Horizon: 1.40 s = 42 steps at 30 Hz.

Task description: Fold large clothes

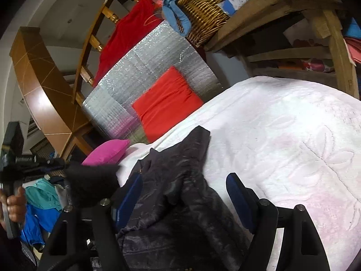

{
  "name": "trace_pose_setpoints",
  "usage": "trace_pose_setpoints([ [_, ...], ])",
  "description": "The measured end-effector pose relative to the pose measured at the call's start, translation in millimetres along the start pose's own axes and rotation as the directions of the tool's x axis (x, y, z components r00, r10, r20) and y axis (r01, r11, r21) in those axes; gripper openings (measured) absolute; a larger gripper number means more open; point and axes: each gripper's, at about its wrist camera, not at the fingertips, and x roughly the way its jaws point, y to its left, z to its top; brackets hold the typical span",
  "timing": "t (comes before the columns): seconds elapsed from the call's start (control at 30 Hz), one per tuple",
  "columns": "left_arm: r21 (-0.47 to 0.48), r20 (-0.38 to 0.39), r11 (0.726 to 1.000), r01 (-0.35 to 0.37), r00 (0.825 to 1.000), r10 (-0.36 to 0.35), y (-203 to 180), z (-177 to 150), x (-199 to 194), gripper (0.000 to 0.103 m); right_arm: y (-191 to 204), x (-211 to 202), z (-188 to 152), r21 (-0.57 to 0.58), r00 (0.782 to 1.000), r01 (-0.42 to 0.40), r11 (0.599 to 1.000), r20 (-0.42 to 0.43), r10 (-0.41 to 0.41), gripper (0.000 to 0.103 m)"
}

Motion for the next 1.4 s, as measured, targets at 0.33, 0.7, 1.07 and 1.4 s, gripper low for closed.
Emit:
trace_pose_setpoints([
  [0.33, -0.138, -0.029, 0.973, -0.184, 0.983, 0.182, 102, -34, 5, 0.05, 51, 36, -16, -0.122, 0.989, -0.043, 0.992, -0.148, 0.024, 0.079],
  [0.7, -0.179, -0.306, 0.905, -0.386, 0.896, 0.322, 175, -122, 93, 0.05, 193, 144, -69, -0.62, 0.903, -0.081, 0.781, -0.378, -0.206, 0.081],
  [1.07, -0.175, -0.308, 0.919, -0.352, 0.906, 0.289, 180, -128, 99, 0.053, 113, 133, -1, -0.219, 0.946, 0.22, 0.951, -0.192, -0.263, 0.08],
  [1.4, -0.264, -0.191, 0.921, -0.286, 0.952, 0.241, 188, -139, 67, 0.053, 10, 62, 15, 0.036, 0.97, 0.183, 0.982, -0.172, -0.174, 0.081],
])
